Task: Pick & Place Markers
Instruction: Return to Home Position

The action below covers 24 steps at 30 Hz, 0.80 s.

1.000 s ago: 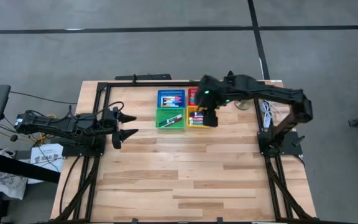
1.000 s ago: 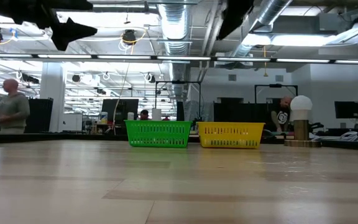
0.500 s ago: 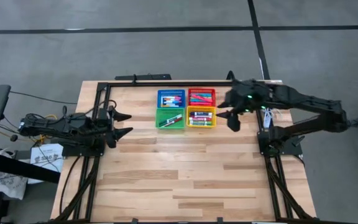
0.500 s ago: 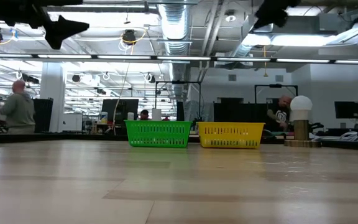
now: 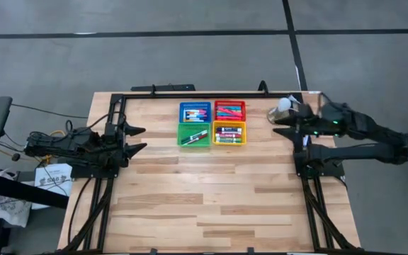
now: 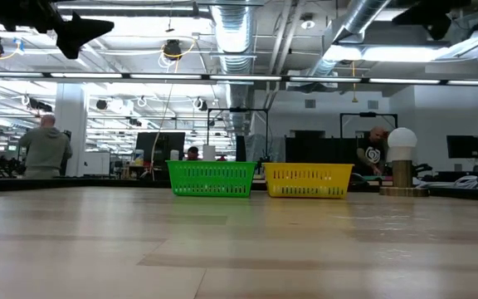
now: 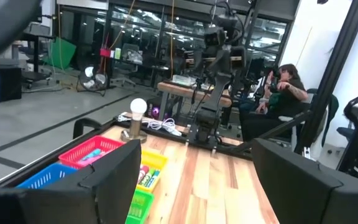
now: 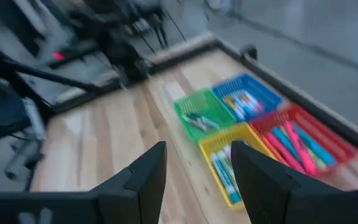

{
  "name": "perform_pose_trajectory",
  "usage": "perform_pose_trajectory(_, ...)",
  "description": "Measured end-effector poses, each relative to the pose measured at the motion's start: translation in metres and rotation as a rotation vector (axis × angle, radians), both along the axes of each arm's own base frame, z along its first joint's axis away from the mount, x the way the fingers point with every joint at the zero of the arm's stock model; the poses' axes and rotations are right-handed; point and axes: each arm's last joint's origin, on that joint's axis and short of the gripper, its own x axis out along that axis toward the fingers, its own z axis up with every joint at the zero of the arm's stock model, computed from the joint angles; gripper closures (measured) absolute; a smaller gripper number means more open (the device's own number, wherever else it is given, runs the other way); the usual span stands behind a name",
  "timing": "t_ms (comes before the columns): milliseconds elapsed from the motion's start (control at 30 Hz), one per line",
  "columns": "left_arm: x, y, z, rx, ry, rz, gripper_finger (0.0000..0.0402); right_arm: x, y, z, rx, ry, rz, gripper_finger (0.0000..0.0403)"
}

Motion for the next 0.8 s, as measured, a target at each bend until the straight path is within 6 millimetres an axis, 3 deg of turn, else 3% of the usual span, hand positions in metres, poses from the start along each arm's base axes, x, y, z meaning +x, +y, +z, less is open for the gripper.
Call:
perform_pose_trajectory(200,0.0,0.0,0.0,0.003,0.001,0.0,0.0097,-0.035,0.01,-0.013,-0.059,-0.333,0.129,0.0234)
perform_pose_trajectory(400,0.0,0.0,0.0,0.007,-0.003,0.0,0.0097,-0.054,0.015,-0.037,-0.084,-0.517,0.216,0.0232)
perform_pose_trajectory(800,0.002,0.0,0.002,0.064,-0.006,0.007,0.0097,-0.031,0.014,-0.072,-0.098,-0.505,0.22,0.0231)
